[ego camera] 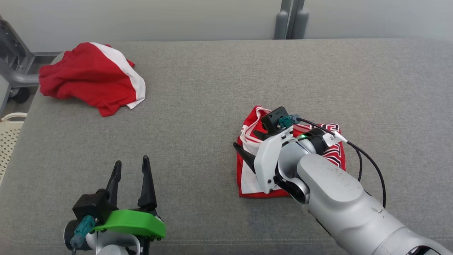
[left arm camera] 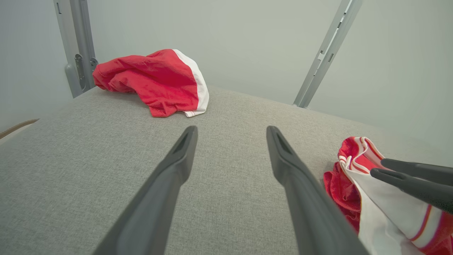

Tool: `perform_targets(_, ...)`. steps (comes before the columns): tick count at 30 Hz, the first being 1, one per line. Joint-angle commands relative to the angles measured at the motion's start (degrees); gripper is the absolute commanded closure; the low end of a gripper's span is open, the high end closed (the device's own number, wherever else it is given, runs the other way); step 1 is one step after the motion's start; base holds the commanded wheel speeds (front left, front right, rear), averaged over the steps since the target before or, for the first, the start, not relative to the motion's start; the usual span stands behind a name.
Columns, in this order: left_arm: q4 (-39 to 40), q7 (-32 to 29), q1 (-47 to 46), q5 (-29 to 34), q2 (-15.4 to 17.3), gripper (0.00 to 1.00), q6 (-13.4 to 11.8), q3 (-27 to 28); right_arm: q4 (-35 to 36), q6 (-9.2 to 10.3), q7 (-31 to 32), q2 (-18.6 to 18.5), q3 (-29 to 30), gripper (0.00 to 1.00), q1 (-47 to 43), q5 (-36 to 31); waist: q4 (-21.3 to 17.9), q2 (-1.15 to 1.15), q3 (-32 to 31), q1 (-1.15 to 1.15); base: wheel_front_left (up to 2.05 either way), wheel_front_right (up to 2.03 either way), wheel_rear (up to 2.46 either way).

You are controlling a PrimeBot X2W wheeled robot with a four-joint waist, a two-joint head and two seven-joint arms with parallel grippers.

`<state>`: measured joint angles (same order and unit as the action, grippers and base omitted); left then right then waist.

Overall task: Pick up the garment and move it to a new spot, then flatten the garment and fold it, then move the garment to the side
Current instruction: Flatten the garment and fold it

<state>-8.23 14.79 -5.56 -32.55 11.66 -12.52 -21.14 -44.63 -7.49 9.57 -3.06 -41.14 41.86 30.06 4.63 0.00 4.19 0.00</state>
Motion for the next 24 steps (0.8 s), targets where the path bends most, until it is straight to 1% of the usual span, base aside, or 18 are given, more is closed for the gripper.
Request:
perform_targets(1, 0.04, 0.43, 0.52, 0.39, 0.10, 0.00, 0.14, 0.30, 1.97, 0.00, -0.98, -0.01, -0.50, 0.00, 0.57, 1.13, -1.22, 0.00, -0.70, 0.00, 0.00, 0.00, 0.00)
perform_targets(4, 0.27, 0.39, 1.24, 0.47, 0.45, 0.00, -0.01, 0.61, 5.55, 0.01, -2.56, -0.91, -0.08, 0.00, 0.60, 2.35, -2.48, 0.00, -1.27, 0.00, 0.00, 0.00, 0.00)
perform_targets(7, 0.66, 0.36, 1.82, 0.51, 0.75, 0.00, -0.25, 0.85, 9.12, 0.01, -4.63, -2.53, 2.24, 0.00, -0.41, 3.20, -3.60, 0.00, -1.77, 0.00, 0.00, 0.00, 0.00)
perform_targets(8, 0.66, 0.36, 1.82, 0.51, 0.75, 0.00, -0.25, 0.85, 9.12, 0.01, -4.63, -2.53, 2.24, 0.00, -0.41, 3.20, -3.60, 0.00, -1.77, 0.00, 0.00, 0.00, 0.00)
perform_targets(12, 1.31, 0.34, 2.51, 0.50, 1.20, 0.00, -0.52, 0.99, 12.51, 0.01, -7.69, -5.01, 7.66, 0.00, -2.84, 2.45, -4.70, 0.00, -2.16, 0.00, 0.00, 0.00, 0.00)
perform_targets(16, 1.98, 0.00, 2.86, 0.58, 1.57, 0.00, -0.70, 0.83, 14.27, 0.01, -9.62, -6.56, 14.12, 0.00, -6.58, 1.74, -5.29, 0.00, -2.08, 0.00, 0.00, 0.00, 0.00)
perform_targets(17, 2.17, -0.10, 2.94, 0.59, 1.65, 0.00, -0.80, 0.80, 14.44, 0.01, -9.86, -6.74, 15.72, 0.03, -7.69, 1.38, -5.36, 0.00, -1.98, 0.00, 0.00, 0.00, 0.00)
perform_targets(18, 2.32, -0.24, 3.00, 0.60, 1.74, 0.00, -0.85, 0.77, 14.52, 0.01, -10.25, -6.82, 17.34, 0.15, -8.72, 1.07, -5.40, 0.00, -1.87, 0.00, 0.00, 0.00, 0.00)
perform_targets(20, 2.68, -0.39, 3.02, 0.63, 1.98, 0.00, -0.93, 0.69, 14.54, 0.00, -10.88, -6.77, 20.23, 0.60, -10.55, 0.32, -5.35, 0.00, -1.57, 0.00, 0.00, 0.00, 0.00)
perform_targets(21, 2.78, -0.50, 2.99, 0.64, 2.08, 0.00, -0.93, 0.61, 14.41, 0.00, -11.28, -6.68, 21.51, 0.71, -11.43, -0.06, -5.27, 0.00, -1.44, 0.00, 0.00, 0.00, 0.00)
perform_targets(23, 3.01, -0.75, 2.83, 0.67, 2.31, 0.00, -0.93, 0.50, 13.81, 0.00, -12.03, -6.30, 24.24, 1.00, -13.09, -0.87, -4.90, 0.00, -1.10, 0.00, 0.00, 0.00, 0.00)
perform_targets(24, 3.07, -0.88, 2.68, 0.77, 2.42, 0.00, -0.97, 0.41, 13.46, 0.00, -12.45, -6.13, 25.42, 1.00, -13.81, -1.25, -4.59, 0.00, -0.93, 0.00, 0.00, 0.00, 0.00)
